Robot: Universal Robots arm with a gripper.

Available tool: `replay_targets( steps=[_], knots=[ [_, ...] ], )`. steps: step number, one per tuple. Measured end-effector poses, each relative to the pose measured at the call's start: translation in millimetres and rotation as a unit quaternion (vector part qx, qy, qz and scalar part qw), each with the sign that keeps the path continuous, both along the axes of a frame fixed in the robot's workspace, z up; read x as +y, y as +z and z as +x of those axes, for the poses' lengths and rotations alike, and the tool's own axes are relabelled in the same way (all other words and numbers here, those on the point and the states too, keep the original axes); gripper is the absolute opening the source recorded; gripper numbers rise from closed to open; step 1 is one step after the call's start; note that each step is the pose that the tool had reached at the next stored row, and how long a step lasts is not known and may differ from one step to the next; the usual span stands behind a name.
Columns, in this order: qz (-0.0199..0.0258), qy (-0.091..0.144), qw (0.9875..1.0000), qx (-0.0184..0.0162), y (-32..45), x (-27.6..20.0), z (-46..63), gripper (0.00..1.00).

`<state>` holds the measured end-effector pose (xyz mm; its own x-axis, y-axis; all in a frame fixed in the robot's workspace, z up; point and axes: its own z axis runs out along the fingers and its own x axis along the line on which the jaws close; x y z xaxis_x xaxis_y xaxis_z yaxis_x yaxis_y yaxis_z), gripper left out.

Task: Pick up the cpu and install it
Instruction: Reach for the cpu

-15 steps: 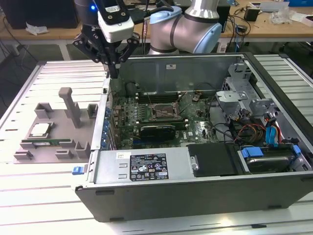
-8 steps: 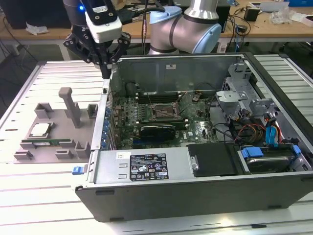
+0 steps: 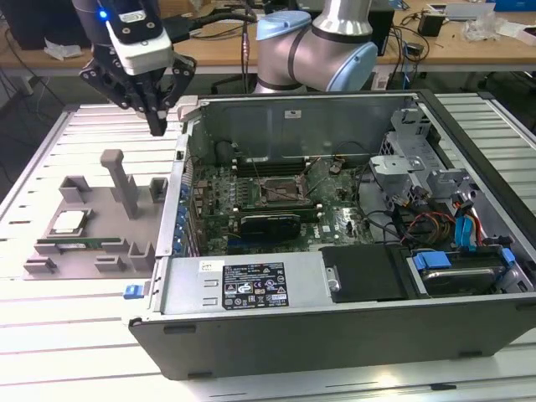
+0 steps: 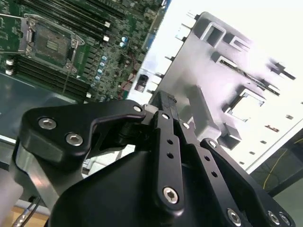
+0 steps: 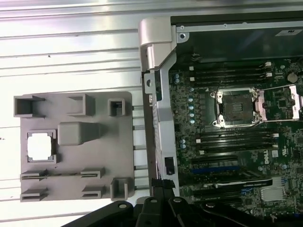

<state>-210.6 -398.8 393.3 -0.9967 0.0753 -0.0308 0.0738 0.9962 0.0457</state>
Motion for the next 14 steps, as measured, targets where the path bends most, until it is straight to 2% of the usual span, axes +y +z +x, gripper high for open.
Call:
replay_targets(
  steps=[14],
  knots=[
    [0.0, 0.0, 1.0, -0.0031, 0.0, 0.0, -38.8, 0.11]
  ],
)
